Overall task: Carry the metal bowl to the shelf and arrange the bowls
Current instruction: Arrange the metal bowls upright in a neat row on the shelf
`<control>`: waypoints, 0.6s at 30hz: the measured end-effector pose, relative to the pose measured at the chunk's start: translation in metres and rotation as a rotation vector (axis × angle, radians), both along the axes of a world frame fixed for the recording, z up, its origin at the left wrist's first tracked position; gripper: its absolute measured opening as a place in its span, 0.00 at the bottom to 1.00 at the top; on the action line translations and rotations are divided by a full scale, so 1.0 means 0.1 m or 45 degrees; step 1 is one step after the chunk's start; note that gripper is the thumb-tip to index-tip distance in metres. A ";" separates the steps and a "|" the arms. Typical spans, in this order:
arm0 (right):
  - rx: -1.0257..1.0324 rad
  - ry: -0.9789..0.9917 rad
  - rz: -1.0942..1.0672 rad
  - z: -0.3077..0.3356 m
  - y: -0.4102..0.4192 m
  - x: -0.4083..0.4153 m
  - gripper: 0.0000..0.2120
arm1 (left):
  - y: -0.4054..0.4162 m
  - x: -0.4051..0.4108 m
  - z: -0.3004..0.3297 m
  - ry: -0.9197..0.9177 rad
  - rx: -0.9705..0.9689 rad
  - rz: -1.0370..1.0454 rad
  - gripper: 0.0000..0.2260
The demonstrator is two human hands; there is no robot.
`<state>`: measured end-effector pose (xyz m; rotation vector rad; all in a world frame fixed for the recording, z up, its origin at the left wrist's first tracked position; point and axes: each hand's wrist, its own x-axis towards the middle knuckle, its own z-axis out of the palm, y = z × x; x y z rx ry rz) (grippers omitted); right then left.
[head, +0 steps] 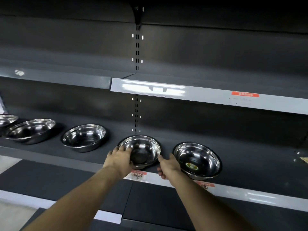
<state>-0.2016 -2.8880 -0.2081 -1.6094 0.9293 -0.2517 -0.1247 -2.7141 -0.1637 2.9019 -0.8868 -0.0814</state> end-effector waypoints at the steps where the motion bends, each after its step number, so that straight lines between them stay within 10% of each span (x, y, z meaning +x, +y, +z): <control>1: 0.012 0.006 0.010 -0.02 0.02 0.04 0.36 | 0.05 0.04 0.00 0.000 -0.009 0.013 0.27; 18: -0.184 0.129 -0.389 -0.26 0.49 0.62 0.27 | 0.55 1.08 -0.09 -0.007 -0.114 -0.257 0.23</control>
